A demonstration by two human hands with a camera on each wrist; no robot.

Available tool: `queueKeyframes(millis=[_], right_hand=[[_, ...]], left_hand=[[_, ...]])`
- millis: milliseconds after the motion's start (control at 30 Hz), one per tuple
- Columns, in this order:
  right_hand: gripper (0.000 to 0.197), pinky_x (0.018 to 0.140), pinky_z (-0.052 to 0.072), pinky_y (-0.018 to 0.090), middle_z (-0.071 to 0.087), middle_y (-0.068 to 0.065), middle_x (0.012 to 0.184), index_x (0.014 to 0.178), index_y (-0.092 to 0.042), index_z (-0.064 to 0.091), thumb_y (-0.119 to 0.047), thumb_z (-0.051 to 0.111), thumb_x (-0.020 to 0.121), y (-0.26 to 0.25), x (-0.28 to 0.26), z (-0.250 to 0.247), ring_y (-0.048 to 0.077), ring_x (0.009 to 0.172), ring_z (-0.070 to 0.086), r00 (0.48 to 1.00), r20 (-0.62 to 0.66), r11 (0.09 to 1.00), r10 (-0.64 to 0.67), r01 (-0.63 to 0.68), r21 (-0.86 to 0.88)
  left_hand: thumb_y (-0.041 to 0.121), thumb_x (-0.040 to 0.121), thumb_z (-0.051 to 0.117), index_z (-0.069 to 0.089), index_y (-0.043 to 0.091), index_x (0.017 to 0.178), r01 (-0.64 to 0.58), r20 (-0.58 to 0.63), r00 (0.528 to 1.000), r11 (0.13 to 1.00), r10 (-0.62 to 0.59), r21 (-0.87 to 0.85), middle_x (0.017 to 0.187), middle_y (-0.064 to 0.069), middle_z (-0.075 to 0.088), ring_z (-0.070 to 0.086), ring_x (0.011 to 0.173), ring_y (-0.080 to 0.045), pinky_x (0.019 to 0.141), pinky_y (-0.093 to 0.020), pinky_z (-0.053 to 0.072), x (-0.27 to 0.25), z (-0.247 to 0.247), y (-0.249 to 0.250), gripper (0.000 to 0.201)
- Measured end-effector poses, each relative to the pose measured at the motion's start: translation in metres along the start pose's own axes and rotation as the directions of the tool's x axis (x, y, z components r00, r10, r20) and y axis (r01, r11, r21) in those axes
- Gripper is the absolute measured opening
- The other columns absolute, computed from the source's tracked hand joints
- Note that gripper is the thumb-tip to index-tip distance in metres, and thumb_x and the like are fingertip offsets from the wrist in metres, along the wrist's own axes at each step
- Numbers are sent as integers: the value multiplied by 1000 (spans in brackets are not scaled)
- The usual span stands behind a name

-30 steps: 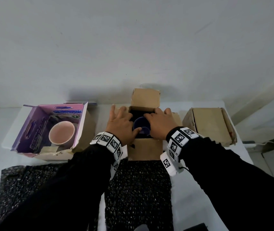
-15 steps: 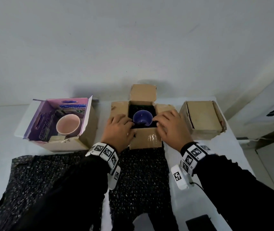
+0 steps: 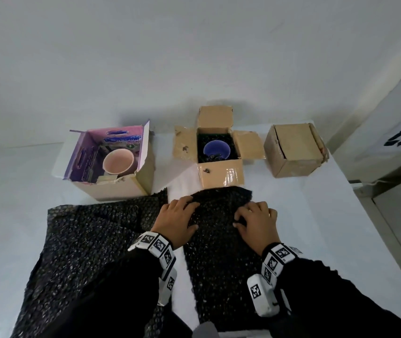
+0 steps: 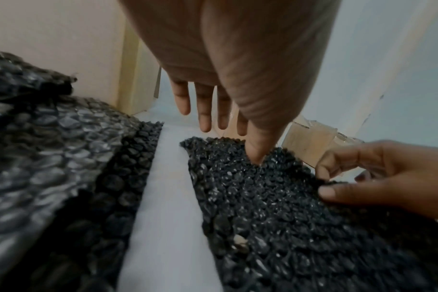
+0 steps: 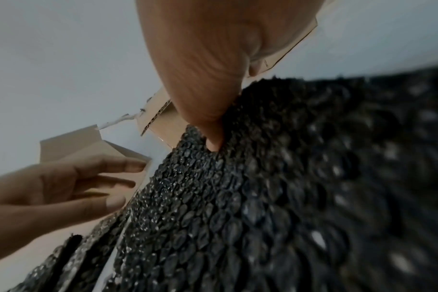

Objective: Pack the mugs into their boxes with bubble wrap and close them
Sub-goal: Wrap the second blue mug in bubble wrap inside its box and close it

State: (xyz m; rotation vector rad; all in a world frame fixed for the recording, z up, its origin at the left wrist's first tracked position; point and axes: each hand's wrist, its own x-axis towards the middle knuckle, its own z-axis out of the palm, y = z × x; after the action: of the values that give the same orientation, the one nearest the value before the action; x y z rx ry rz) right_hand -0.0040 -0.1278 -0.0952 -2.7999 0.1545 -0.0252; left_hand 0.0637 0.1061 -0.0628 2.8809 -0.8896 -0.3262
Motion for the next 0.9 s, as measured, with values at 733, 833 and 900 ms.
queueKeyframes(millis=[733, 833, 900], right_hand=[[35, 97, 42, 32, 62, 4, 126, 130, -18, 56, -21, 59, 95, -27, 22, -93, 19, 116, 55, 946, 309, 835, -101, -88, 543], [24, 85, 44, 31, 63, 2, 113, 117, -14, 59, -22, 59, 95, -27, 42, -116, 20, 106, 57, 944, 298, 884, -144, -12, 466], [11, 76, 41, 28, 62, -2, 101, 105, -16, 59, -21, 59, 95, -28, 57, -132, 19, 97, 57, 952, 246, 912, -181, 69, 404]], left_hand=[[17, 78, 67, 43, 24, 118, -248, -322, 936, 917, 143, -313, 99, -5, 64, 61, 87, -31, 72, -34, 46, 15, -79, 14, 47], [37, 76, 74, 51, 27, 126, -132, -257, 965, 948, 56, -289, 111, -2, 64, 60, 99, -23, 85, -31, 47, 21, -96, 6, 56], [47, 73, 75, 63, 23, 101, -34, -192, 981, 976, -8, -214, 99, -1, 60, 59, 93, -23, 81, -31, 47, 25, -107, -4, 39]])
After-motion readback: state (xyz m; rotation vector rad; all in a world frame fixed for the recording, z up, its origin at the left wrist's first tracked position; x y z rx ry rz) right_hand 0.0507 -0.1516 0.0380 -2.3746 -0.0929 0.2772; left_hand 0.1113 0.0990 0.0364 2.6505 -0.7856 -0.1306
